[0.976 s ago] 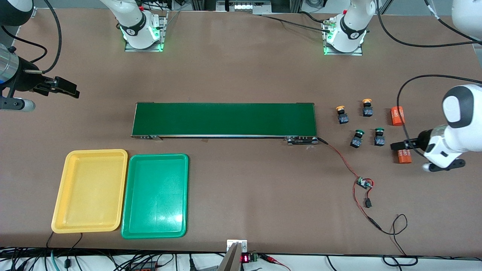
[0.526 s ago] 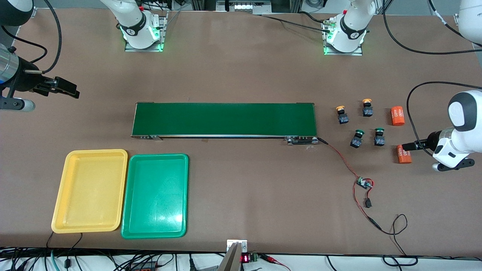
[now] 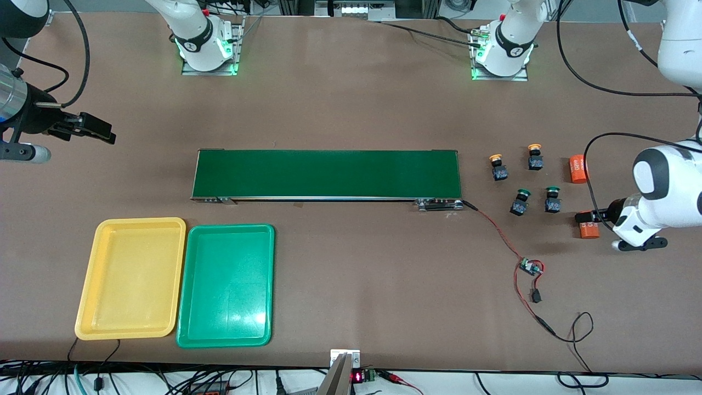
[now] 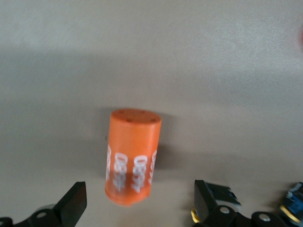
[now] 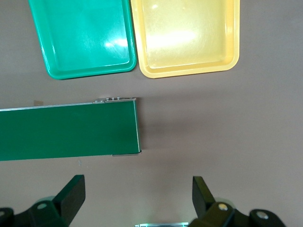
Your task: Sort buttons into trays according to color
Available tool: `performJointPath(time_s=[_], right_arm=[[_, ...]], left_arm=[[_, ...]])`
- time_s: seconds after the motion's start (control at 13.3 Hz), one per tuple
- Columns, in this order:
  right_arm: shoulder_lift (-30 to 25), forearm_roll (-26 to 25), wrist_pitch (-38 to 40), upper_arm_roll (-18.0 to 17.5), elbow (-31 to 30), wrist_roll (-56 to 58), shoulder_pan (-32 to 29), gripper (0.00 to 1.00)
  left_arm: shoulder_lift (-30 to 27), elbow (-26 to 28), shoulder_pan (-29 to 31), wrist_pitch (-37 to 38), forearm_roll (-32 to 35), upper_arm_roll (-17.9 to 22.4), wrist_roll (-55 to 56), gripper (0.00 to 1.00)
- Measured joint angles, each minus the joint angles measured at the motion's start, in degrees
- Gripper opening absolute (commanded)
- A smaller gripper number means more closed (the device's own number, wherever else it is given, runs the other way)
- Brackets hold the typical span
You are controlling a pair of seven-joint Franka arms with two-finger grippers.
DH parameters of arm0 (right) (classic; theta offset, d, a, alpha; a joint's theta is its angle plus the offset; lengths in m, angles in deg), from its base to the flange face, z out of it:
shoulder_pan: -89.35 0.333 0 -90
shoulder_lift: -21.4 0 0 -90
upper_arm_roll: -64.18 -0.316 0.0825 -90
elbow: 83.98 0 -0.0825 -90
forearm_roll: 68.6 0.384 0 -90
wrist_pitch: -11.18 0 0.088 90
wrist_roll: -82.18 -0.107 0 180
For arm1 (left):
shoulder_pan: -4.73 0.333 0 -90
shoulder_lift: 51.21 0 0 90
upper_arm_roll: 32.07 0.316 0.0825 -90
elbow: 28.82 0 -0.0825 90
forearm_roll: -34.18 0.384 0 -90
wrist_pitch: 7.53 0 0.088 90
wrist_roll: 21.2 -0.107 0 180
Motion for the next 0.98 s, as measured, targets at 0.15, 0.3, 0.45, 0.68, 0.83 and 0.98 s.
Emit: performJointPath(time_s=[0.15, 0.3, 0.45, 0.68, 0.83, 0.98], right_arm=[[0.19, 0.00, -0.23, 0.00, 0.00, 0.00, 0.00, 1.00], [0.34, 0.00, -0.30, 0.00, 0.00, 0.00, 0.00, 1.00], [0.37, 0.00, -0.33, 0.00, 0.00, 0.00, 0.00, 1.00], [0.37, 0.00, -0.35, 0.00, 0.00, 0.00, 0.00, 1.00], [0.37, 0.00, -0.41, 0.00, 0.00, 0.00, 0.00, 1.00], [0.37, 0.00, -0.44, 0.00, 0.00, 0.00, 0.00, 1.00]], left_arm=[[1.72, 0.01, 0.13, -2.59, 2.74, 0.00, -2.16, 1.00], [2.50, 0.07, 0.46, -2.92, 3.60, 0.00, -2.89, 0.79], [2.66, 0.89, 0.75, -2.92, 3.64, 0.00, -3.65, 0.32], [2.39, 1.42, 0.80, -3.02, 3.64, -0.11, -3.69, 0.05], [0.65, 0.87, 0.87, -3.54, 3.65, -1.50, -3.82, 0.00], [-2.93, 0.33, 0.83, -3.63, 3.68, -4.33, -3.93, 0.00]])
